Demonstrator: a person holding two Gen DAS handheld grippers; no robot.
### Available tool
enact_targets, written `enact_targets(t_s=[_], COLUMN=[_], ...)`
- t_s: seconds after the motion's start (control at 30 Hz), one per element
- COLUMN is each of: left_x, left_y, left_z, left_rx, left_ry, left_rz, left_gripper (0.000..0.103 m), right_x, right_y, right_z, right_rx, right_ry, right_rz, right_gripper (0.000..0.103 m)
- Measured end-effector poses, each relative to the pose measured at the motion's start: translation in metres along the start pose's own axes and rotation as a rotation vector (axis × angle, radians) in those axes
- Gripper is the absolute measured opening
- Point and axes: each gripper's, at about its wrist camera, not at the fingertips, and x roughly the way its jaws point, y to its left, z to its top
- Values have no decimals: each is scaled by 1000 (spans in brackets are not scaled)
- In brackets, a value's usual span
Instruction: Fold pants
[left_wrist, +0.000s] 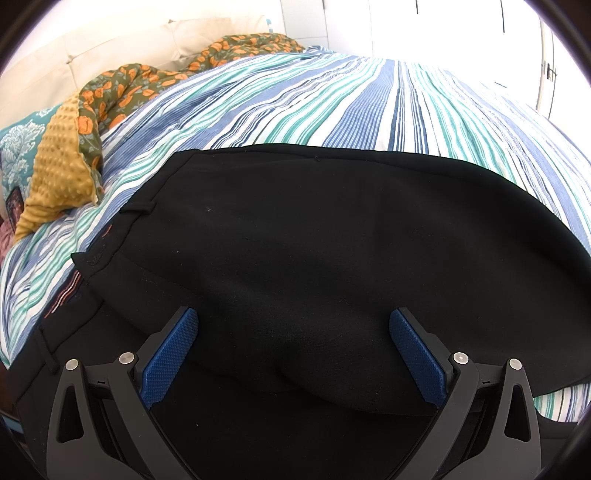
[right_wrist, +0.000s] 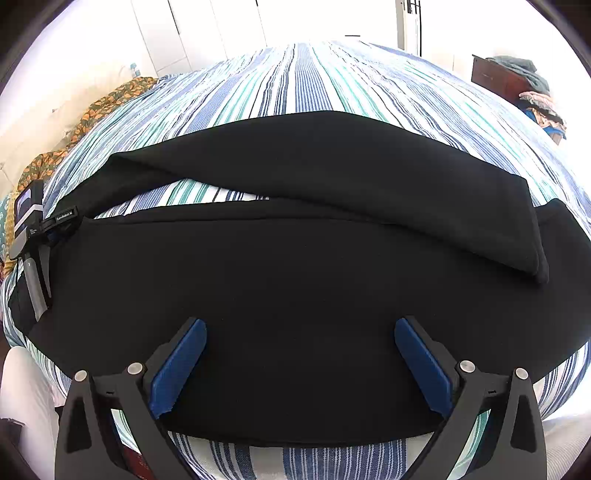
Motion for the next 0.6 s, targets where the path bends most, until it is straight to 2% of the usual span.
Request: enact_targets(t_s=[0.6], left_x=[0], left_y=[0], left_z=[0], left_rx=[0], left_ry=[0], left_rz=[0], left_gripper=[103], right_x=[-1], right_y=[0], right_z=[1], right_rx=[-11], right_ry=[-4], right_rz=[-6], right_gripper=[102])
